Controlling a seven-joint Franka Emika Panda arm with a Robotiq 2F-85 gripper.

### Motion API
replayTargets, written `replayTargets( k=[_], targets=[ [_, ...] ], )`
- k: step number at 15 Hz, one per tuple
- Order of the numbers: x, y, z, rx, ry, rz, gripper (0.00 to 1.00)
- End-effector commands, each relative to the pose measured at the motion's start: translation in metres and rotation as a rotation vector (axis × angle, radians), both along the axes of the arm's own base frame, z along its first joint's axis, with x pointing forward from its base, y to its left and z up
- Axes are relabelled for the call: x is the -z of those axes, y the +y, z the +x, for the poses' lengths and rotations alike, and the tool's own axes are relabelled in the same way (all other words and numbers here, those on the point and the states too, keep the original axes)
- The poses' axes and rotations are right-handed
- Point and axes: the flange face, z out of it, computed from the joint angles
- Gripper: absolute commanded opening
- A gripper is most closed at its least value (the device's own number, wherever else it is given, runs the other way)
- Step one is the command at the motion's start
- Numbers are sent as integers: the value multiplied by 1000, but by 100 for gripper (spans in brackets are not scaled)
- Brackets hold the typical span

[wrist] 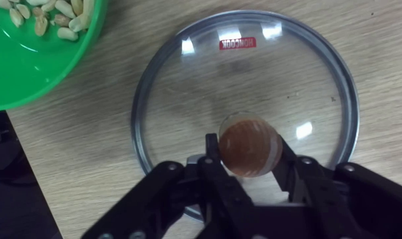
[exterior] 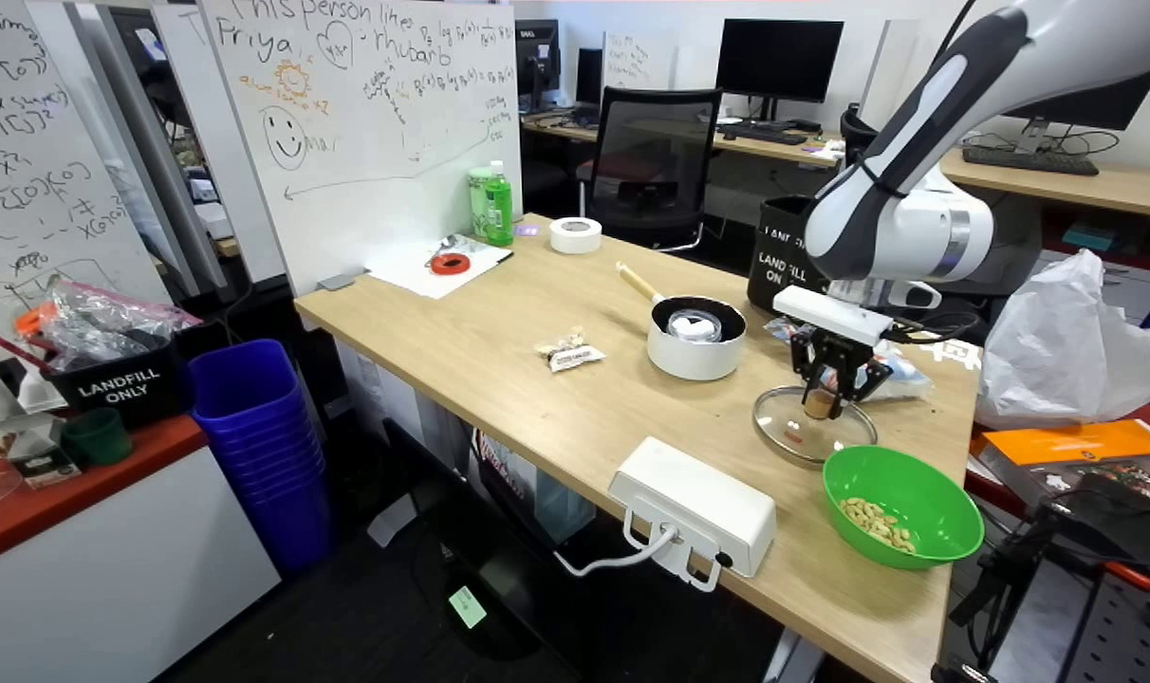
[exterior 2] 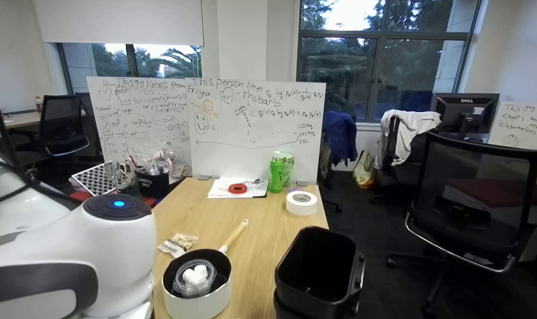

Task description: Take the clear lid and put it on the white pot

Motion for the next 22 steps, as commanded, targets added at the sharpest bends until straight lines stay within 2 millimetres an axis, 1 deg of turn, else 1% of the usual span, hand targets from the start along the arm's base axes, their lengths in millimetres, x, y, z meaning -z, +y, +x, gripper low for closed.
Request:
replayTargets(
  k=[1, 5, 8, 12, 14, 17, 19, 22],
  targets=[
    [-6, -1, -1, -5, -13, 15, 16],
    [-24, 0, 0, -32, -43, 23, 16],
    [-47, 2, 7, -63, -77, 22, 16],
    [-81, 11, 22, -123, -114, 18, 16],
    [-97, 18, 31, -153, -134, 9, 16],
    [-120, 30, 50, -199, -179, -21, 16],
    [-132, 38, 65, -228, -207, -35, 16],
    [-142, 53, 87, -277, -237, -79, 16]
  ],
)
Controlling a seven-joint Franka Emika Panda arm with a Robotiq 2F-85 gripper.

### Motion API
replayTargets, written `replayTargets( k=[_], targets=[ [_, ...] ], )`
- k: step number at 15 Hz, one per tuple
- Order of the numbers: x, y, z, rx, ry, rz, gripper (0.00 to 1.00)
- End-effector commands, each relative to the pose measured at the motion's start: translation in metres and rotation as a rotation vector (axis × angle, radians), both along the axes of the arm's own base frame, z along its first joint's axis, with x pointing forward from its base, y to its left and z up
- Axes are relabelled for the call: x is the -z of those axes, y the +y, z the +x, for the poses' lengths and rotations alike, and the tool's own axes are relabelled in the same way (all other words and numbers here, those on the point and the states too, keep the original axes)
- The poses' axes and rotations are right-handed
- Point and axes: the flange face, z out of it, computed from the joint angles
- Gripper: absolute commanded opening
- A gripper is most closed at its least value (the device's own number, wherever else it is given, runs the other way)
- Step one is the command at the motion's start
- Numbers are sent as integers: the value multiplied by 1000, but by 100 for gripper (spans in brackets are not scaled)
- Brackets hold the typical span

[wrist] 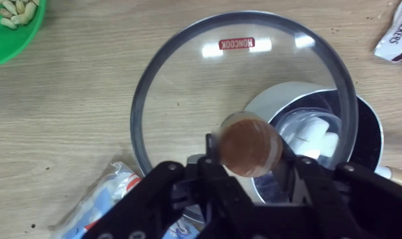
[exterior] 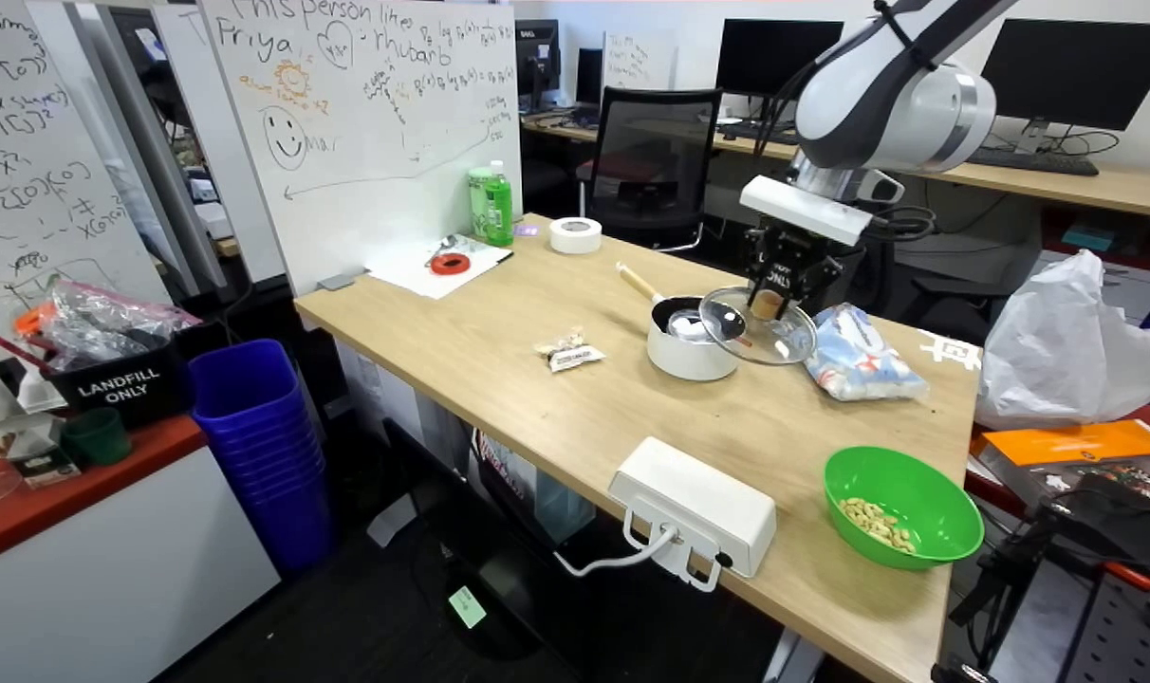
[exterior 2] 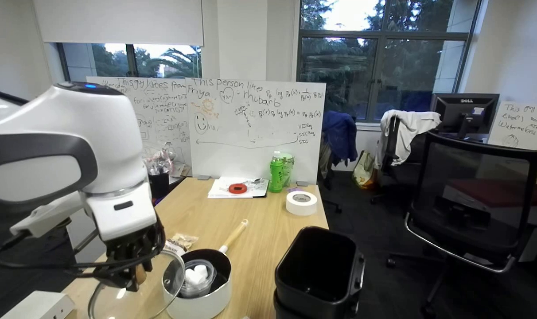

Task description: Take the clear lid and put it on the white pot

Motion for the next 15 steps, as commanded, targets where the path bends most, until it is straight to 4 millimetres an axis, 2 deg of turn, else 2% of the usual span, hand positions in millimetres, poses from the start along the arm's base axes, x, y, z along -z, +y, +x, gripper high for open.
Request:
replayTargets(
  k=[1, 4, 5, 7, 13, 14, 15],
  targets=[
    [-7, 13, 22, -38, -10, -47, 16],
    [-10, 30, 33, -114, 17, -29, 16],
    [-7, 28, 26, -77, -4, -40, 41],
    [-6, 34, 30, -93, 5, -35, 41],
    [-6, 31, 31, -95, 7, -35, 41],
    [-5, 31, 31, -90, 13, -36, 16],
    [-6, 31, 34, -79, 13, -37, 16]
  ],
)
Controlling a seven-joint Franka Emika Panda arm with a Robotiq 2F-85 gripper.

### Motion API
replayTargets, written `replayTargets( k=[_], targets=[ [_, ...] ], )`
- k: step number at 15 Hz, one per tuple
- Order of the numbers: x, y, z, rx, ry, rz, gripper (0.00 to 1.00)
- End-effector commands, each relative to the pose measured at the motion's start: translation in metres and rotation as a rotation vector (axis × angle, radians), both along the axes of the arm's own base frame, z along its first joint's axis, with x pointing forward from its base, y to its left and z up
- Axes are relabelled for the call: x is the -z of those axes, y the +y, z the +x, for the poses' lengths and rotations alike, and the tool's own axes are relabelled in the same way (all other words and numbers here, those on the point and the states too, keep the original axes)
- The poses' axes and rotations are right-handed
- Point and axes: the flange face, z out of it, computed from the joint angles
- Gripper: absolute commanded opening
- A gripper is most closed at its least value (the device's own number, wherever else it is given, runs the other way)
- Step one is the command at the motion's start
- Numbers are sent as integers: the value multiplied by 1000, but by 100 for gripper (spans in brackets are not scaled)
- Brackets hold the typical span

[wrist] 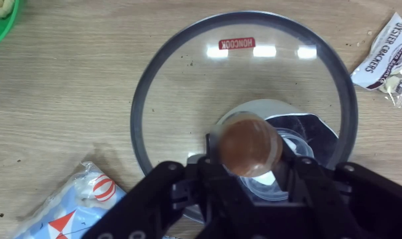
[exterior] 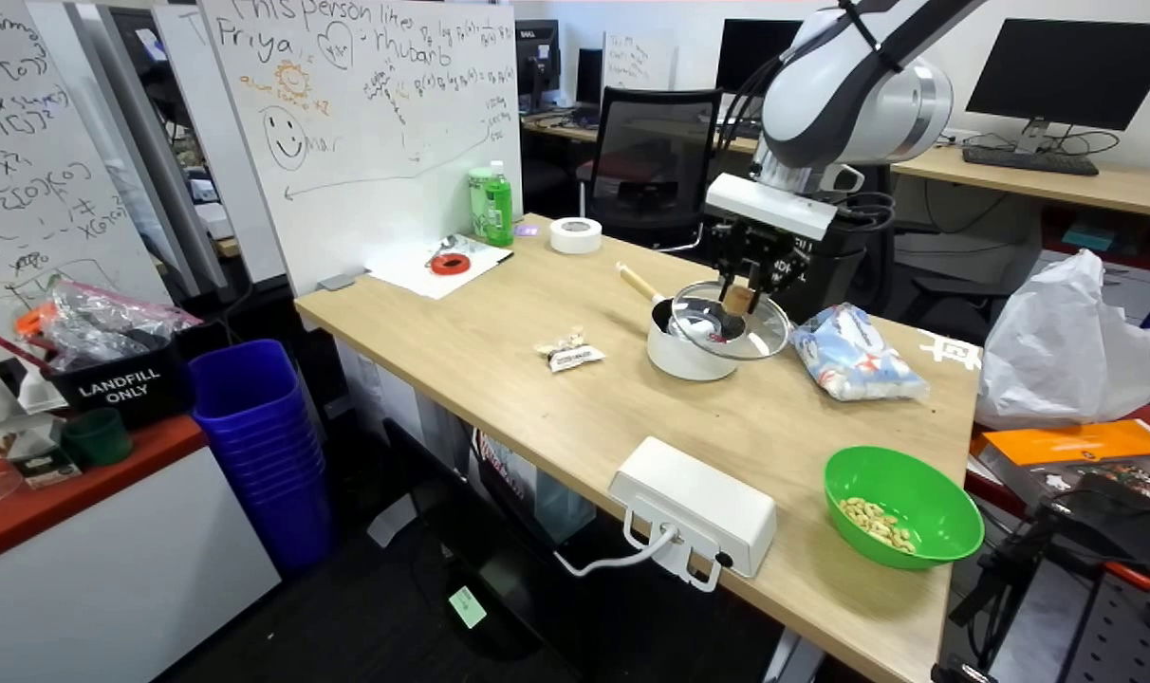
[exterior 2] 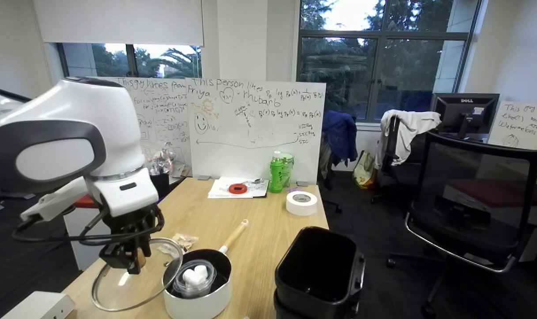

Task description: Take the clear lid and put it on the white pot

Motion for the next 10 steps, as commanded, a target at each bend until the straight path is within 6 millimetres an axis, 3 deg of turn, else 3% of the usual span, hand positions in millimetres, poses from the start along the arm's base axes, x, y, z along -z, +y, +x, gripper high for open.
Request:
replayTargets(
  k=[1, 4, 10],
  targets=[
    [-2, -1, 7, 29, 5, -5, 16],
    [-14, -5, 26, 105, 27, -25, 16],
    [-41, -9, 85, 269, 129, -67, 16]
  ],
)
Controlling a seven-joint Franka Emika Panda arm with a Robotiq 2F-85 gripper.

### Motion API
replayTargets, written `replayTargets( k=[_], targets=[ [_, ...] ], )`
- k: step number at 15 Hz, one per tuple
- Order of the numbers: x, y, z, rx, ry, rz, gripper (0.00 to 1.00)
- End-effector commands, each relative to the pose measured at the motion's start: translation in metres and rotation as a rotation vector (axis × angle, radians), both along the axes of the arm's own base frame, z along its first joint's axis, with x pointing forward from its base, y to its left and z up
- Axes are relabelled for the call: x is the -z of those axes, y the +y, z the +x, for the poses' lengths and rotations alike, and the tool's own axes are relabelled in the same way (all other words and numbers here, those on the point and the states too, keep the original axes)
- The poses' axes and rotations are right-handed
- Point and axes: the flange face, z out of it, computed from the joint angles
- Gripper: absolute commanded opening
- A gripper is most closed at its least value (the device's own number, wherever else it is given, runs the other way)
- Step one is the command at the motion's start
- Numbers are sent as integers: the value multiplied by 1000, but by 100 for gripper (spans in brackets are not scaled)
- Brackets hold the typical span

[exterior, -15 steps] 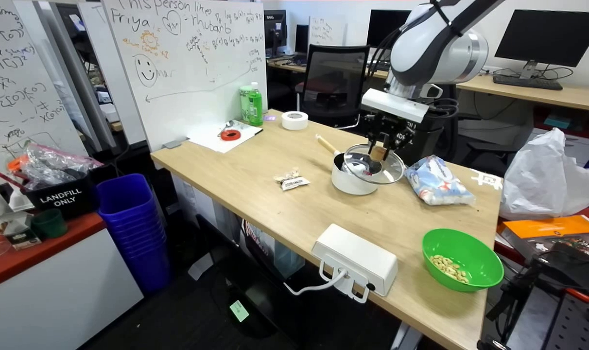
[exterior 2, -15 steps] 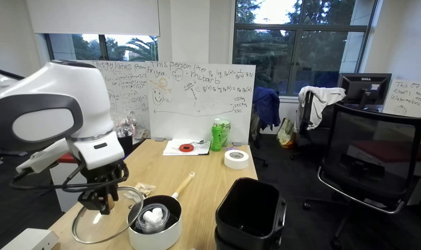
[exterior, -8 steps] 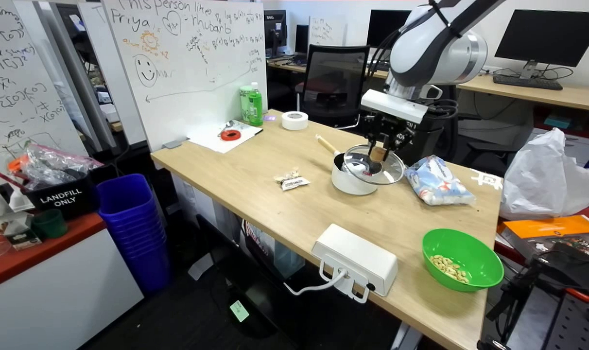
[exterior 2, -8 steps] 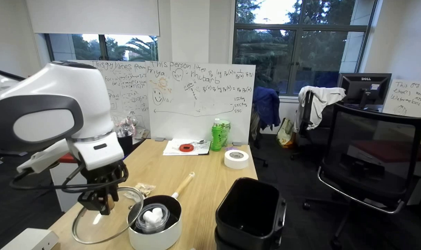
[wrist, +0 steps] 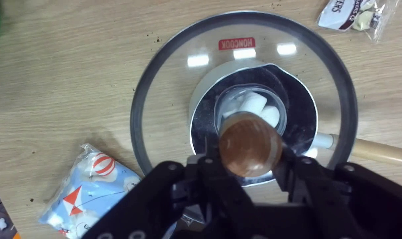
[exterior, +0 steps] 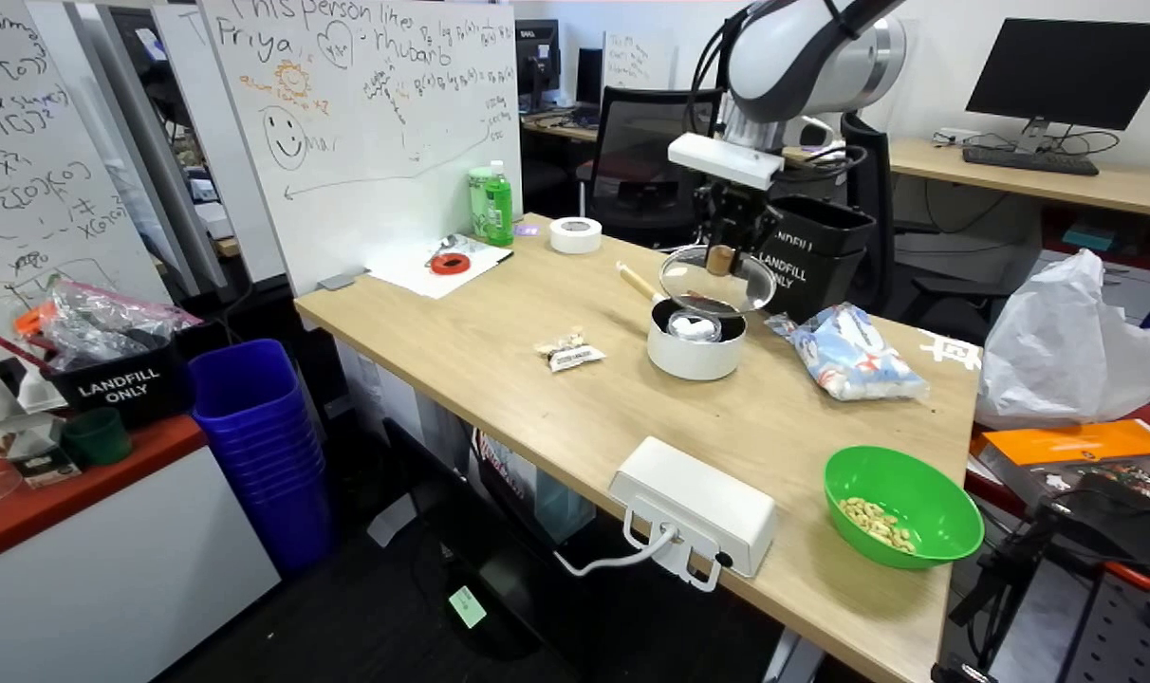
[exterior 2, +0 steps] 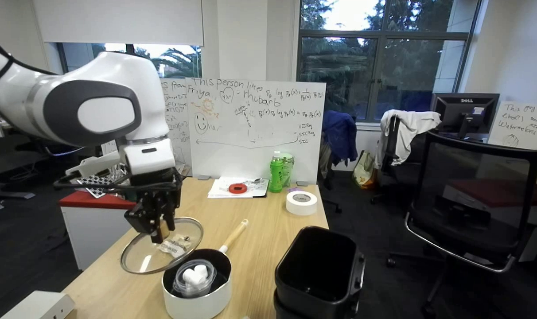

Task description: Take the clear lid and put it on the white pot

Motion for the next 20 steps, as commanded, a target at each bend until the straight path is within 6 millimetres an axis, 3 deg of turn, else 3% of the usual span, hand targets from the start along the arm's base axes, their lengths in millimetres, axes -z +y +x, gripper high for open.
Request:
replayTargets(
  k=[1, 5, 9, 15, 20],
  targets=[
    [-5, -1, 36, 90, 104, 7, 16],
    [-4, -4, 71, 175, 194, 45, 16],
    [9, -26, 97, 280, 227, 101, 16],
    [30, -71, 103, 402, 176, 209, 16],
    [44, -83, 112, 518, 67, 185, 16]
  ],
)
